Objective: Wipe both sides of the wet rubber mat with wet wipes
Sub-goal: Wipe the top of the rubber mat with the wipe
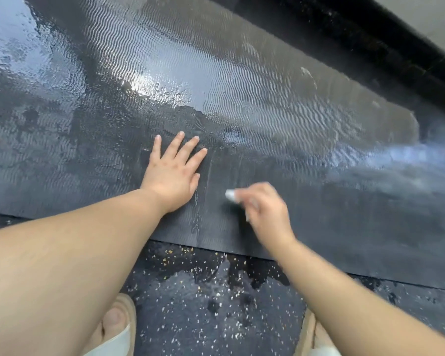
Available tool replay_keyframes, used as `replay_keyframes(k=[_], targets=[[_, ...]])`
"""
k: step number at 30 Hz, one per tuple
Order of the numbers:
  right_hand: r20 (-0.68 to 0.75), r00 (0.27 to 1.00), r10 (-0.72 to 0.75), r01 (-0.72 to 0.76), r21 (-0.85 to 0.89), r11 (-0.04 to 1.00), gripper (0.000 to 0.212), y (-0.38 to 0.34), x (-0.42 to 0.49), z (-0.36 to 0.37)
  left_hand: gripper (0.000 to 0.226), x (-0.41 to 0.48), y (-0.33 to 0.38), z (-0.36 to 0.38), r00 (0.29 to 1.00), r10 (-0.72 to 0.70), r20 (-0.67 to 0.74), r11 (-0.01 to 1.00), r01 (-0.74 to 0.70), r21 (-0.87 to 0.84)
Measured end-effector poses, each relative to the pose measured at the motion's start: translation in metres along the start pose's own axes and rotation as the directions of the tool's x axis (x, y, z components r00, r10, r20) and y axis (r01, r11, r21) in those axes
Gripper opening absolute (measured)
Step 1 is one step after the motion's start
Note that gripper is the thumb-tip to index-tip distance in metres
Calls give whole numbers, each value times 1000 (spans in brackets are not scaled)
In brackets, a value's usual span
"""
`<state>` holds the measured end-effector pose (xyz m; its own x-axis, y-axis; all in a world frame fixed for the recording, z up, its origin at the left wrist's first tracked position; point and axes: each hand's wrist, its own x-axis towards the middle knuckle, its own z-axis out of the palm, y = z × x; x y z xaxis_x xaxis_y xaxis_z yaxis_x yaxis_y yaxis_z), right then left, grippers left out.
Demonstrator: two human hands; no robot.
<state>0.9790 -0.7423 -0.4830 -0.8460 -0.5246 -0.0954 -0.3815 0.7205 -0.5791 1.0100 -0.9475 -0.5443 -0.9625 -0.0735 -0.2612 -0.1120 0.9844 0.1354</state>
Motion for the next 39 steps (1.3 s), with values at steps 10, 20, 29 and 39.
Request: replay_keyframes(k=[10,20,29,39], targets=[[-40,994,103,-109,-185,977,19,10,18,11,57,10,13,-9,999,13,44,998,-10,-59],[344,833,434,-405,-155,901,19,-18,-17,-29,59,22,42,-36,975,-135,179,970,167,-179],[481,810,335,-114,-431,895,19,-37,73,-74,46,45,42,-61,948,-221,229,935,273,-228],[631,754,183,105,-390,915,19,1,81,-74,58,25,22,-41,976,-60,211,993,80,-86]])
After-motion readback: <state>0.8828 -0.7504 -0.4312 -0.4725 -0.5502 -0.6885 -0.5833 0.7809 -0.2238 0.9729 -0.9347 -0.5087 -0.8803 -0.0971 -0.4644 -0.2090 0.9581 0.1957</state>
